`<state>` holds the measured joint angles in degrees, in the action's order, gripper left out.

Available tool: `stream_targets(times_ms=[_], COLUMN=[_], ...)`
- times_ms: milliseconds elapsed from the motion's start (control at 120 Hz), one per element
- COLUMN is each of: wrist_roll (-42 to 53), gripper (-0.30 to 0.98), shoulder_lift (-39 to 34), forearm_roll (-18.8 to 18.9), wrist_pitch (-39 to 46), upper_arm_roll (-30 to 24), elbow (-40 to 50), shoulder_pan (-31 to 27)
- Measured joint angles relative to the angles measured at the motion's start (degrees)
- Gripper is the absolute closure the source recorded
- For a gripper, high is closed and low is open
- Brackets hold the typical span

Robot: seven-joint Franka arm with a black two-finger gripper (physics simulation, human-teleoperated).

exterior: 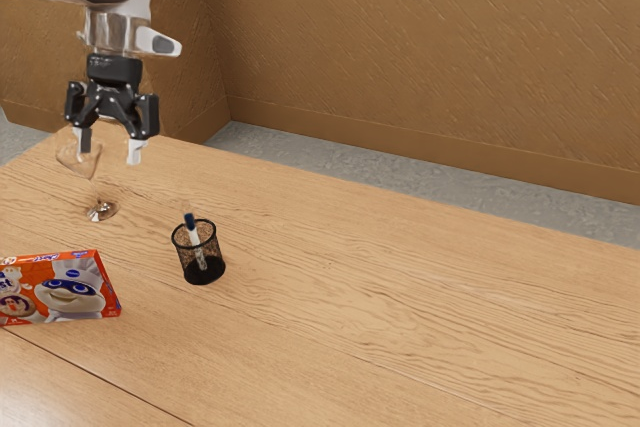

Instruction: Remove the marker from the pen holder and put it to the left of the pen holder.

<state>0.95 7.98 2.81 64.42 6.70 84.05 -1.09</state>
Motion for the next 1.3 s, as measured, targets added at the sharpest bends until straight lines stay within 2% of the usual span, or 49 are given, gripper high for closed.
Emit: stream_targets(times_ms=[117,250,433,642,783,908,1058,1300], wrist_roll=[0.31,0.53,0.73,0.98,1.50,1.95,2.40,3.01], gripper=[0.00,0.00,0.00,0.00,0.00,0.00,0.00,0.00], shoulder_lift=[0.22,-0.25,-10.62,-14.31,-10.00,-5.95,-2.30,-0.38], forearm_roll=[0.17,0.01,0.03,-0.44,-0.23,-0.13,-0.32,-0.37], wrist_pitch=[11.39,17.93,28.92,46.80,57.26,62.51,65.62,66.77], upper_arm_roll=[-0.08,-0.76,-1.97,-3.53,-3.68,-2.09,-1.07,0.15], elbow=[-0.29,0.58,22.52,37.31,38.77,39.05,36.58,36.26], shoulder_pan=[0.42,0.50,0.67,0.57,0.85,2.11,0.95,0.45])
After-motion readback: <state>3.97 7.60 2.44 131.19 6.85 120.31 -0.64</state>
